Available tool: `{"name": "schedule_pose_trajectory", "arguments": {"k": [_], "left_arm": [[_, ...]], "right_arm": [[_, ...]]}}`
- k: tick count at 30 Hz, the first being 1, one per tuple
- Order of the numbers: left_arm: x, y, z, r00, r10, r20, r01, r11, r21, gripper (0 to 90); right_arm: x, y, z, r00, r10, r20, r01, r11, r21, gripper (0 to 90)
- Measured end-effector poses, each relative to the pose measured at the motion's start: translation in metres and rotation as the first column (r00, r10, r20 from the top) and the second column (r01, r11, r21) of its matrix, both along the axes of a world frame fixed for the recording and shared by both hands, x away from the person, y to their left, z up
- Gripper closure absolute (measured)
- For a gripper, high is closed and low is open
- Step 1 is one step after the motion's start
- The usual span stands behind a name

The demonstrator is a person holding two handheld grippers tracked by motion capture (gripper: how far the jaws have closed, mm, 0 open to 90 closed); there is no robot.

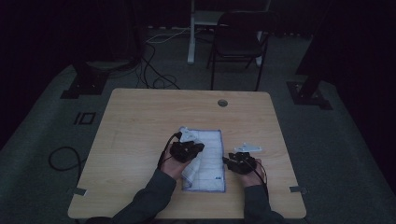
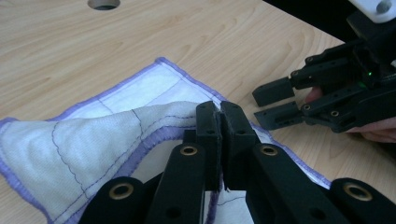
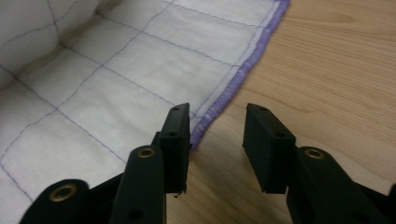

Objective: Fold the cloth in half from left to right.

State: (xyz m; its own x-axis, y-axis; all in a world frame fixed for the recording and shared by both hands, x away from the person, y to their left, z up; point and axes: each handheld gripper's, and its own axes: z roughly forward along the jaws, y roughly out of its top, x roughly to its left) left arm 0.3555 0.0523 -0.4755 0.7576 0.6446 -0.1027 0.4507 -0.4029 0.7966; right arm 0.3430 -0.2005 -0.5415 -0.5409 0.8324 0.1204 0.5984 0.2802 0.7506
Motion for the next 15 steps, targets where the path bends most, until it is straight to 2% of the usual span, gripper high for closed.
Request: {"name": "schedule_pose_trajectory", "arguments": {"k": [10,15], "left_arm": [[0.005,-0.014,-0.013,0.9993,-0.019,-0.031,0.02,0.9996,0.019,87.7],[0.008,-0.023,-0.023,0.9981,-0.033,-0.053,0.035,0.9985,0.041,87.6]], "right_arm": [[0.002,-0.005,0.0,0.9997,-0.024,-0.006,0.024,1.0,0.002,59.8],[0.002,-0.005,-0.001,0.9995,-0.028,-0.01,0.028,1.0,0.002,59.9]]}}
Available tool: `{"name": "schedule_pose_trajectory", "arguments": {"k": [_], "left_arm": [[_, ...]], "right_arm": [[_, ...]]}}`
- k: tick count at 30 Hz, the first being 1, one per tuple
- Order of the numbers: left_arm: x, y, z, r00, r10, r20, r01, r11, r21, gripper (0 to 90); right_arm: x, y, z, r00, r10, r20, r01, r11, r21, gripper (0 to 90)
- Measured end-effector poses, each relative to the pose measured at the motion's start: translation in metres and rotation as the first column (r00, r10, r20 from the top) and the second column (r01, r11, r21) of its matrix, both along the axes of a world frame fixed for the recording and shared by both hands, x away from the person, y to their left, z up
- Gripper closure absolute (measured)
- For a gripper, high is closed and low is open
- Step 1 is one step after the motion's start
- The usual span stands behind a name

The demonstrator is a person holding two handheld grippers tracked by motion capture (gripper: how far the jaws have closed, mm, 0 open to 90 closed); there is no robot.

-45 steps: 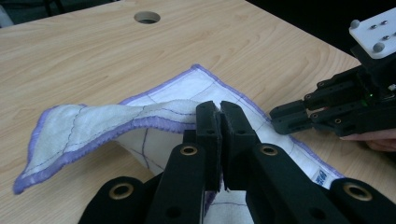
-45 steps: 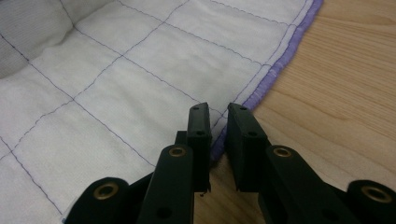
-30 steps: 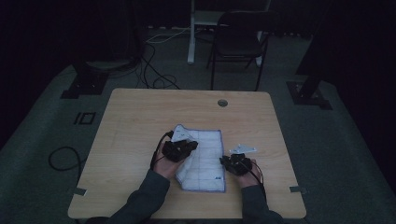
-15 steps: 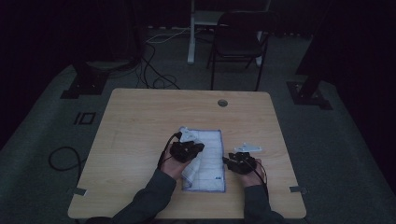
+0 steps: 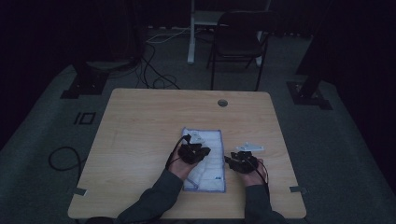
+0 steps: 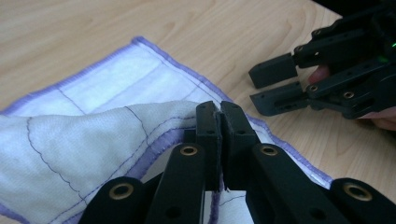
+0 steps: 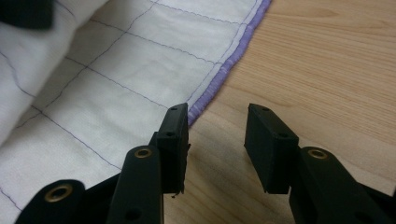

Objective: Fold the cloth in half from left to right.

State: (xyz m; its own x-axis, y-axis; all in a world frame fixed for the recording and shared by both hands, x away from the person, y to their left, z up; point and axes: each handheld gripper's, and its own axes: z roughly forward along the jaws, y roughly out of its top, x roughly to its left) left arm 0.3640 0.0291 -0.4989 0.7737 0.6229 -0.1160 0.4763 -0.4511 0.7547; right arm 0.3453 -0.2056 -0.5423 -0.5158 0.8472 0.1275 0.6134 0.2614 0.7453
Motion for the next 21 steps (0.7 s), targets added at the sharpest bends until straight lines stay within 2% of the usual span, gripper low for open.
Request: {"name": "schedule_pose_trajectory", "arguments": {"k": [5,6,8,9,10,12,15,16,17,18,21], "left_arm": [[0.004,-0.007,-0.011,0.9997,-0.006,-0.025,0.007,0.9998,0.02,87.4],[0.007,-0.007,-0.017,0.9988,-0.011,-0.048,0.013,0.9995,0.028,86.5],[0.008,-0.007,-0.018,0.9982,-0.015,-0.058,0.016,0.9996,0.025,78.7],[0.008,-0.006,-0.019,0.9981,-0.014,-0.059,0.016,0.9996,0.025,78.7],[0.006,-0.004,-0.017,0.9982,-0.012,-0.058,0.013,0.9996,0.025,72.0],[0.003,0.0,-0.013,0.9983,-0.017,-0.056,0.017,0.9997,0.016,69.0],[-0.005,0.011,-0.005,0.9992,-0.007,-0.039,0.007,0.9999,0.009,67.2],[-0.01,0.019,-0.001,0.9993,0.008,-0.036,-0.009,0.9999,-0.006,66.5],[-0.01,0.019,-0.001,0.9993,0.008,-0.036,-0.009,0.9999,-0.006,66.0],[-0.016,0.029,0.001,0.9992,0.02,-0.034,-0.02,0.9998,-0.006,65.5],[-0.021,0.038,0.001,0.9989,0.031,-0.034,-0.031,0.9994,-0.012,64.5]], "right_arm": [[0.0,0.0,0.0,1.0,0.0,-0.001,0.0,1.0,-0.002,60.0],[0.0,0.0,-0.001,1.0,0.002,-0.002,-0.002,1.0,-0.003,60.0],[0.0,0.0,-0.001,1.0,0.002,-0.002,-0.002,1.0,-0.004,60.0],[0.0,0.0,-0.001,1.0,0.002,-0.001,-0.002,1.0,-0.004,60.0],[0.0,-0.001,0.0,1.0,0.001,0.0,-0.001,1.0,-0.002,60.0],[0.001,-0.001,-0.001,1.0,0.0,-0.001,0.0,1.0,-0.001,60.0],[0.0,-0.001,0.0,1.0,0.0,-0.001,0.0,1.0,0.0,60.0],[0.0,-0.001,0.0,1.0,0.0,0.0,0.0,1.0,0.0,60.0],[0.0,-0.001,0.0,1.0,0.0,0.0,0.0,1.0,0.0,60.0],[0.0,-0.001,0.0,1.0,0.001,0.0,-0.001,1.0,0.001,60.0],[0.0,-0.001,0.0,1.0,0.001,0.001,-0.001,1.0,0.0,60.0]]}}
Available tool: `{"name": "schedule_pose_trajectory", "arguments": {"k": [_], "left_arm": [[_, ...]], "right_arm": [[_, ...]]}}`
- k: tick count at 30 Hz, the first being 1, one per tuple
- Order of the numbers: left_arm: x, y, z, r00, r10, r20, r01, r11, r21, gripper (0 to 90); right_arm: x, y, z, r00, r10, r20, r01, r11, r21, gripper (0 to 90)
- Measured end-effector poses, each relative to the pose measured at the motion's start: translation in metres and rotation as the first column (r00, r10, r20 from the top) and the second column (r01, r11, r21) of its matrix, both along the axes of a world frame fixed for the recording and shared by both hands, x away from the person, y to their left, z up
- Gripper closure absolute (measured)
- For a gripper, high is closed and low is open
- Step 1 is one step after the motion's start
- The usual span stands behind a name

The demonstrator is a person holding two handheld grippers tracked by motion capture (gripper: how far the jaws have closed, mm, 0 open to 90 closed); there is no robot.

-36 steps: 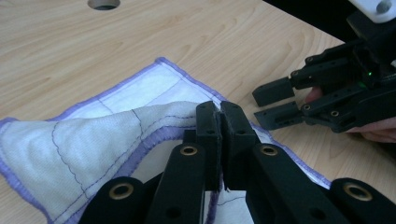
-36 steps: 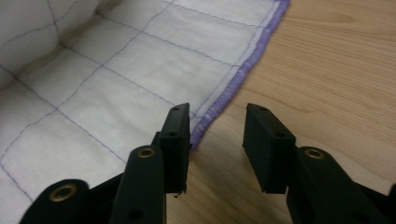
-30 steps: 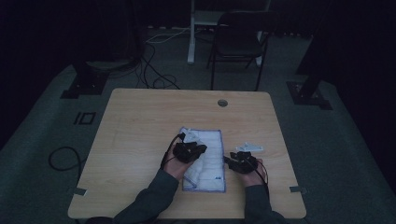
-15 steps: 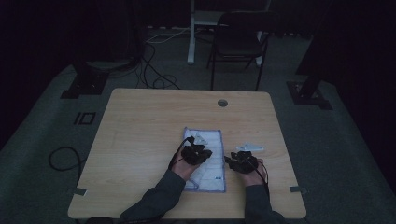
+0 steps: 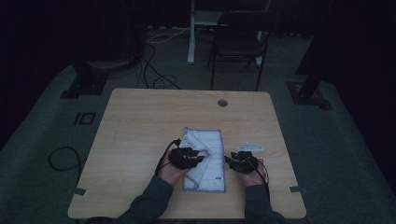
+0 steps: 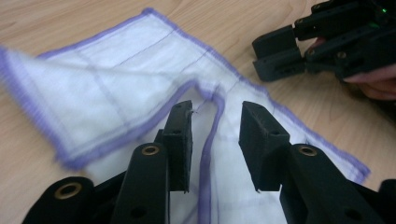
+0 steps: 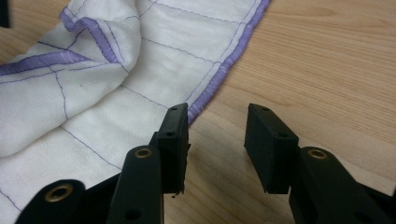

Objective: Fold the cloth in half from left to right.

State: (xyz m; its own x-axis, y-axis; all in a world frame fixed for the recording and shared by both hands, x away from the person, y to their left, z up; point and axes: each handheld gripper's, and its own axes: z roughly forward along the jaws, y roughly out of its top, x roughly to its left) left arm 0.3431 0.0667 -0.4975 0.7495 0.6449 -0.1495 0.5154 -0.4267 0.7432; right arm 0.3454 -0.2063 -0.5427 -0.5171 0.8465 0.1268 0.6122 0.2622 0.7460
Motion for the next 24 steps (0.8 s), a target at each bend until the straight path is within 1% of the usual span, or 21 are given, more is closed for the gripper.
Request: {"name": "schedule_pose_trajectory", "arguments": {"k": [1,2,6,8,9,10,13,15,16,17,18,19,20,21,24], "left_arm": [[-0.004,0.008,-0.002,0.9999,0.016,-0.007,-0.016,0.9998,-0.008,64.0],[-0.004,0.008,-0.002,0.9999,0.016,-0.007,-0.016,0.9998,-0.008,63.9],[-0.012,0.023,-0.011,0.9984,0.041,-0.039,-0.042,0.9989,-0.02,63.1],[-0.015,0.027,-0.017,0.997,0.051,-0.058,-0.053,0.9983,-0.023,62.4],[-0.015,0.029,-0.021,0.9956,0.053,-0.077,-0.055,0.9982,-0.025,62.2],[-0.015,0.029,-0.022,0.9946,0.056,-0.087,-0.059,0.9978,-0.03,62.2],[-0.015,0.027,-0.025,0.9932,0.046,-0.107,-0.05,0.9978,-0.043,62.2],[-0.014,0.021,-0.027,0.9932,0.023,-0.114,-0.027,0.9991,-0.034,62.5],[-0.014,0.021,-0.027,0.9932,0.023,-0.114,-0.027,0.9991,-0.034,66.0],[-0.014,0.019,-0.027,0.9931,0.011,-0.116,-0.015,0.9995,-0.028,74.2],[-0.014,0.017,-0.027,0.9932,-0.001,-0.117,-0.001,0.9998,-0.021,74.2],[-0.015,0.014,-0.026,0.994,-0.019,-0.108,0.017,0.9997,-0.019,80.9],[-0.016,0.012,-0.025,0.9946,-0.032,-0.098,0.031,0.9994,-0.015,85.6],[-0.019,0.007,-0.021,0.9952,-0.056,-0.08,0.056,0.9984,-0.004,87.2],[-0.02,0.002,-0.017,0.995,-0.07,-0.071,0.07,0.9975,-0.009,87.6]], "right_arm": [[0.0,0.0,0.0,1.0,0.001,0.0,-0.001,1.0,-0.002,60.0],[0.0,0.0,0.0,1.0,0.001,0.0,-0.001,1.0,-0.002,60.0],[0.0,0.001,0.0,1.0,0.001,0.001,-0.001,1.0,-0.002,60.0],[0.0,0.001,0.0,1.0,0.001,0.002,-0.001,1.0,-0.002,60.0],[0.0,0.001,0.0,1.0,0.001,0.002,-0.001,1.0,-0.002,59.9],[0.0,0.001,0.0,1.0,0.002,0.002,-0.002,1.0,-0.003,59.9],[-0.001,0.002,0.0,1.0,0.004,0.004,-0.004,1.0,-0.003,59.9],[0.0,0.001,0.0,1.0,0.001,0.002,-0.001,1.0,-0.003,59.9],[0.0,0.001,0.0,1.0,0.001,0.002,-0.001,1.0,-0.003,59.9],[0.0,0.001,0.0,1.0,0.001,0.002,-0.001,1.0,-0.003,59.9],[0.0,0.001,0.0,1.0,0.001,0.002,-0.001,1.0,-0.003,59.9],[-0.001,0.001,0.0,1.0,0.001,0.003,-0.001,1.0,-0.002,59.9],[-0.001,0.001,0.0,1.0,0.002,0.004,-0.002,1.0,-0.003,59.9],[-0.001,0.001,0.0,1.0,0.001,0.002,-0.001,1.0,-0.002,59.9],[0.0,0.001,0.0,1.0,0.0,0.002,0.0,1.0,-0.001,59.9]]}}
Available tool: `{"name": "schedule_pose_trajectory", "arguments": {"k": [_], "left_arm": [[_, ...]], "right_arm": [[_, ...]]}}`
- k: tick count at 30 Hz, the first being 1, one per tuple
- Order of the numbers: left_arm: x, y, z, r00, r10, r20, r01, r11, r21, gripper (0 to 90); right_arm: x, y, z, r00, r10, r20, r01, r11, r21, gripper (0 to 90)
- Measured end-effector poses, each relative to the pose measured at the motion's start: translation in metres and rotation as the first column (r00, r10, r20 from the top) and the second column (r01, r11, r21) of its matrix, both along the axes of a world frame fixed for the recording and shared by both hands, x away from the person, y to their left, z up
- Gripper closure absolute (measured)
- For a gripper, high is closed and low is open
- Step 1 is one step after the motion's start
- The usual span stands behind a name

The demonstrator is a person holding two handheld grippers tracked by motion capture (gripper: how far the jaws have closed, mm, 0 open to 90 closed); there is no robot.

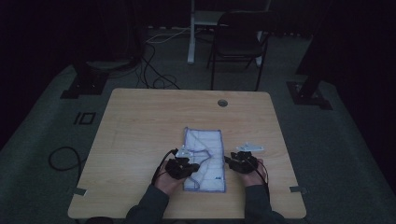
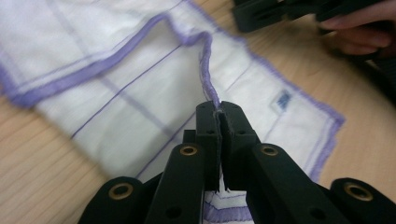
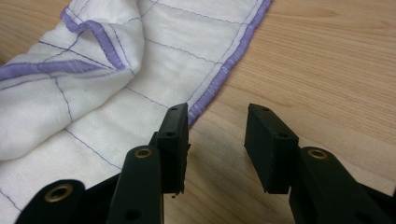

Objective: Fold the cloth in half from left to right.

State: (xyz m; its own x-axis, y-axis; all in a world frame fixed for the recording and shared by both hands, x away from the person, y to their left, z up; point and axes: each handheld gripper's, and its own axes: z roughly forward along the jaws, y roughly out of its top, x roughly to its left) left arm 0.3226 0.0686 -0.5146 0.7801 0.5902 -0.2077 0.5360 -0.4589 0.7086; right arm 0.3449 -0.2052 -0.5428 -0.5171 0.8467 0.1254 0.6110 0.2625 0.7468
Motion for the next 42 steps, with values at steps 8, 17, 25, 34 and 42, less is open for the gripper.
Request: {"name": "schedule_pose_trajectory", "arguments": {"k": [8,17,25,34,42], "left_arm": [[-0.004,-0.024,0.012,0.9974,-0.066,0.028,0.066,0.9977,-0.015,87.6],[-0.007,-0.046,0.012,0.9927,-0.112,0.043,0.112,0.9936,0.013,87.6],[-0.007,-0.052,0.009,0.9911,-0.127,0.039,0.126,0.9917,0.021,87.7],[-0.01,-0.066,0.01,0.9877,-0.149,0.046,0.149,0.9887,0.018,87.7],[-0.01,-0.081,-0.003,0.9868,-0.162,-0.001,0.162,0.9865,0.027,81.3]], "right_arm": [[0.0,0.002,-0.001,0.9999,0.011,-0.003,-0.011,1.0,-0.008,60.4],[0.001,0.007,-0.001,0.9998,0.012,0.017,-0.012,1.0,-0.011,61.6],[0.002,0.016,-0.003,0.9984,0.031,0.047,-0.027,0.997,-0.078,62.6],[0.002,0.017,-0.004,0.9984,0.019,0.054,-0.015,0.997,-0.077,64.8],[0.002,0.017,-0.004,0.9987,0.015,0.049,-0.012,0.998,-0.066,64.8]]}}
